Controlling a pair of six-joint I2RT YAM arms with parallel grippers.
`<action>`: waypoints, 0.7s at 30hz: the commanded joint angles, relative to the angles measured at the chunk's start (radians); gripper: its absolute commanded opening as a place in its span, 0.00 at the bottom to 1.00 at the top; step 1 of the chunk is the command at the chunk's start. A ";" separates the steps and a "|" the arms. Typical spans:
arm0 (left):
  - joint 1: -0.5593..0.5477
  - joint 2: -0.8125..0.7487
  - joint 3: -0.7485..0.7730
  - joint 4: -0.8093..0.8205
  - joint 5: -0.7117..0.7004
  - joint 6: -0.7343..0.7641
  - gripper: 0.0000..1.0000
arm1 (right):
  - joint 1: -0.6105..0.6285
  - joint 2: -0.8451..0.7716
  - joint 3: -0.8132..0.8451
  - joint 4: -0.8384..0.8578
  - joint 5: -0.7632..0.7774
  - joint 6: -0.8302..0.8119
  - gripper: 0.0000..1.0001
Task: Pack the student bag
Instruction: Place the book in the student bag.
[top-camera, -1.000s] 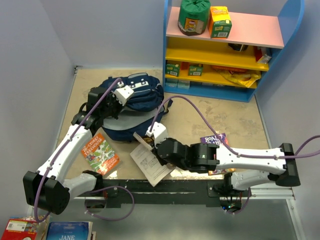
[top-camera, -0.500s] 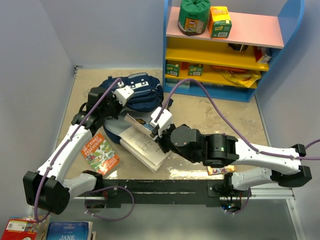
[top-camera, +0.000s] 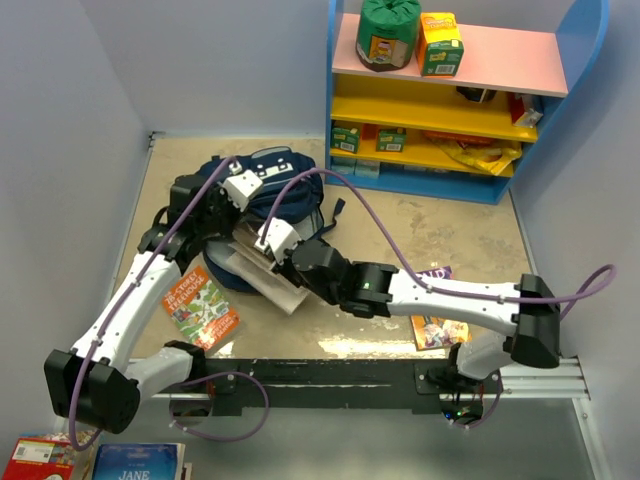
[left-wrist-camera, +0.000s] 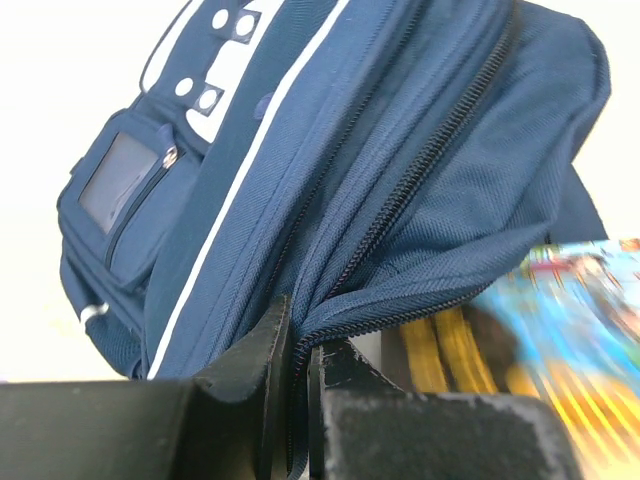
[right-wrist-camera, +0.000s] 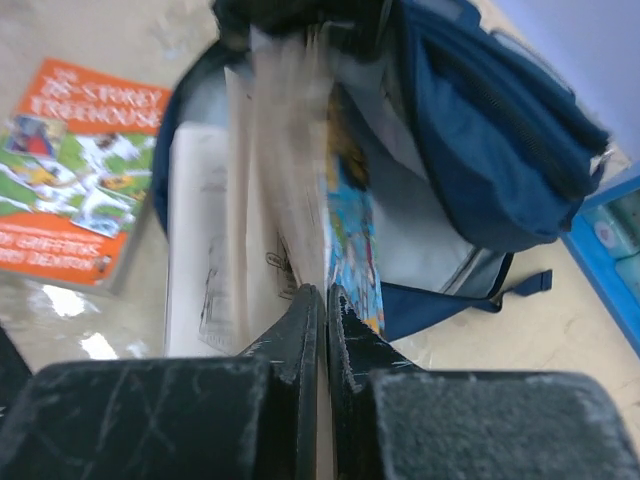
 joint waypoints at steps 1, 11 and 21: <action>-0.002 -0.064 0.062 0.051 0.047 -0.060 0.00 | -0.015 0.029 -0.063 0.200 -0.006 -0.043 0.00; 0.000 -0.030 0.131 0.005 0.170 -0.108 0.00 | -0.016 0.091 -0.187 0.413 0.153 -0.040 0.00; -0.002 0.002 0.184 -0.070 0.461 -0.128 0.00 | 0.021 0.187 -0.209 0.760 0.385 -0.207 0.00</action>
